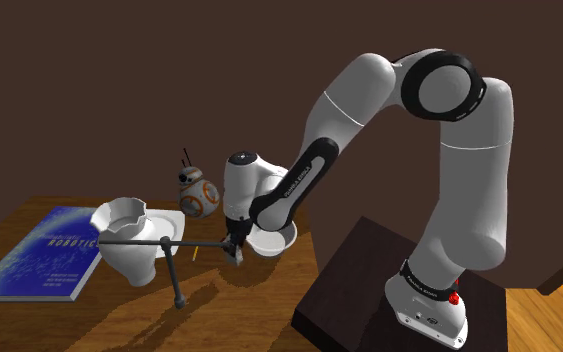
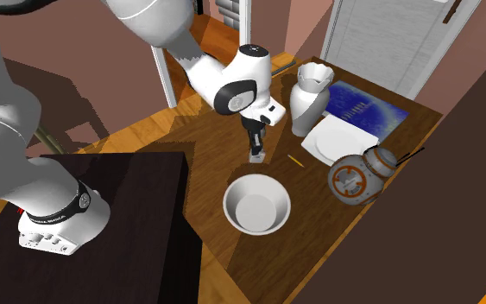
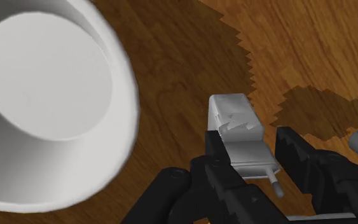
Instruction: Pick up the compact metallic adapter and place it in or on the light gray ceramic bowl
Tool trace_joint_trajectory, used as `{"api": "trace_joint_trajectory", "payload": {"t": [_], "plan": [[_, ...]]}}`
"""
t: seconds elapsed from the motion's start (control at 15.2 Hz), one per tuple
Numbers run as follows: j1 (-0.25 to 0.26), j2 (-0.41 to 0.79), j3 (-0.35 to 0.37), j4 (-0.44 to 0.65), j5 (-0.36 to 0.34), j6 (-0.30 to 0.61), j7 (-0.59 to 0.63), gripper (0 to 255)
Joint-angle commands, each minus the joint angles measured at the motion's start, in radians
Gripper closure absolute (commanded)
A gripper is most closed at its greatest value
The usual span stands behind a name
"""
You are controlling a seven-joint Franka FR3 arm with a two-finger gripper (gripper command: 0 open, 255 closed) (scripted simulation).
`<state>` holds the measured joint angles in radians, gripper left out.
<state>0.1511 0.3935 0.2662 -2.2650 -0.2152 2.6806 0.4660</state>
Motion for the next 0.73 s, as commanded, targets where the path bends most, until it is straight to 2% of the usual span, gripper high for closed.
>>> {"api": "trace_joint_trajectory", "payload": {"t": [0.0, 0.4, 0.66], "plan": [[-0.008, -0.024, 0.011, 0.002, 0.015, -0.026, -0.011, 255], [-0.027, -0.094, 0.037, -0.002, 0.056, -0.090, -0.040, 255], [-0.109, -0.147, 0.027, -0.077, 0.092, -0.062, -0.156, 255]]}}
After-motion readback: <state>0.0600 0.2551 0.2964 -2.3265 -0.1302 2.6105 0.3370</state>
